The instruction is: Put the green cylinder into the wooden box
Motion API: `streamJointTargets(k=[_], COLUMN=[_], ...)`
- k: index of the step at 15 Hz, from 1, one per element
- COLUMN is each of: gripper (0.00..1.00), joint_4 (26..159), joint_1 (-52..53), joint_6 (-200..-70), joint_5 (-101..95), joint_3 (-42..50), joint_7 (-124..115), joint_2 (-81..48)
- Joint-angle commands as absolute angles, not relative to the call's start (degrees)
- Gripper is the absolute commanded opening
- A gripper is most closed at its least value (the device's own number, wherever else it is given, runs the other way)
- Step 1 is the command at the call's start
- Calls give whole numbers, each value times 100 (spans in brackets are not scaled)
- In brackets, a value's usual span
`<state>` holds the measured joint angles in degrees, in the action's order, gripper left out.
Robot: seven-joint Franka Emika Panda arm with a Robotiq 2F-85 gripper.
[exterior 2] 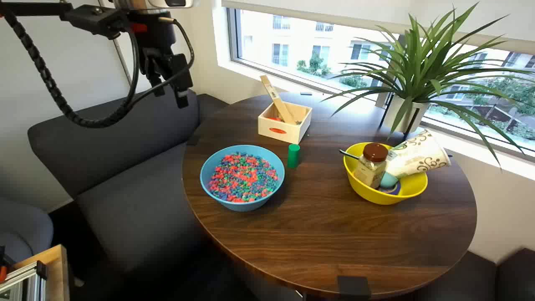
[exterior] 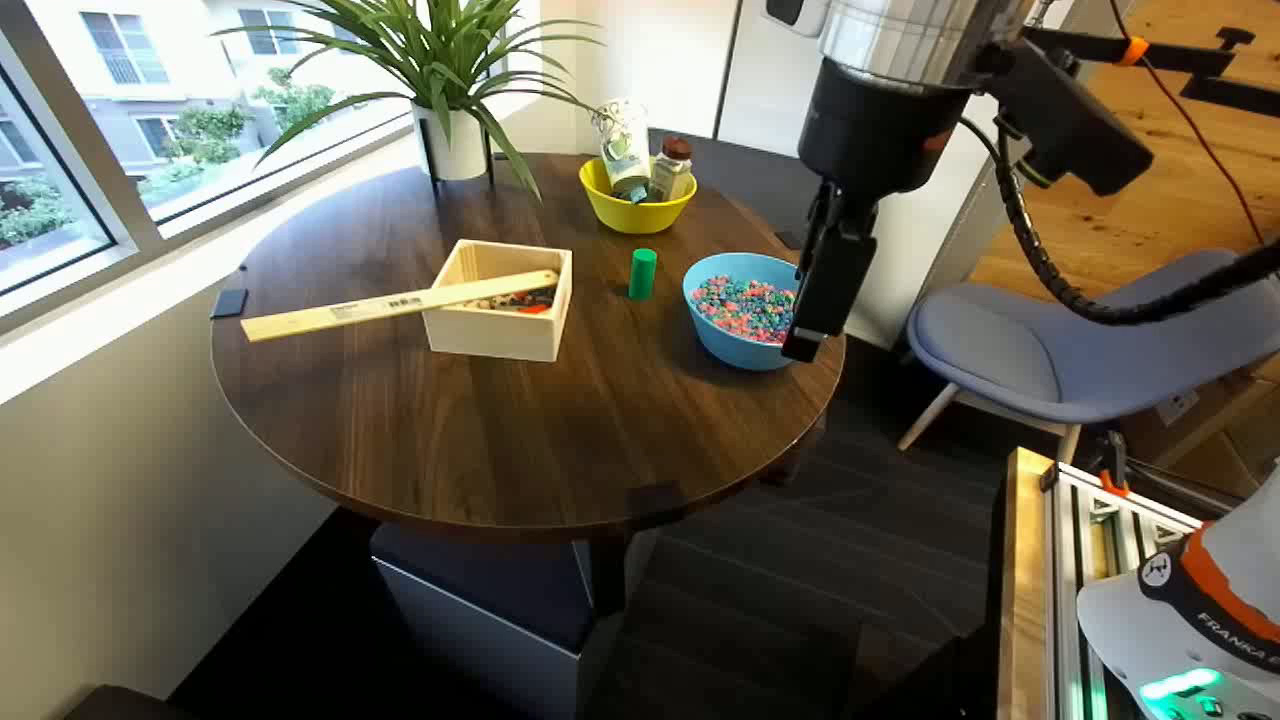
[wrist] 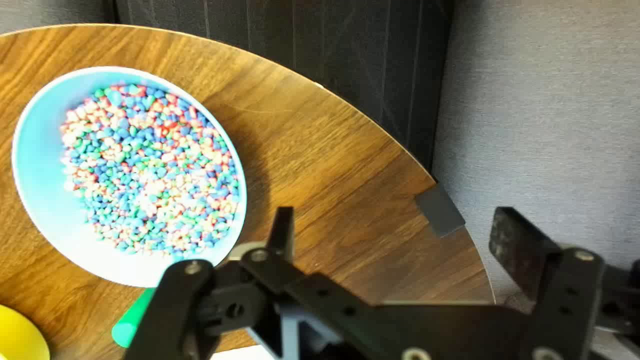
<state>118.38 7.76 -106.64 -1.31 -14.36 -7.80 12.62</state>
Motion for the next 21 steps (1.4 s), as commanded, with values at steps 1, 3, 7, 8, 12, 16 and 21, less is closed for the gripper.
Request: streamJointTargets(k=[1, 3, 7, 8, 12, 16, 21], gripper=[100, 100, 100, 100, 100, 100, 100], joint_4=[11825, 11825, 11865, 11773, 11263, 11255, 11248], joint_1=[866, 866, 615, 548, 385, 323, 329], joint_6=[-10652, -10652, -10864, -10900, -11055, -11136, -11136], joint_5=[-151, -151, -586, -711, -506, -351, -355], joint_3=[-1357, -1357, -987, -861, -322, -214, -247], joint_7=[-798, -798, -443, -290, 532, 479, 477], joint_2=[1253, 1253, 1673, 1674, 1397, 1400, 1400])
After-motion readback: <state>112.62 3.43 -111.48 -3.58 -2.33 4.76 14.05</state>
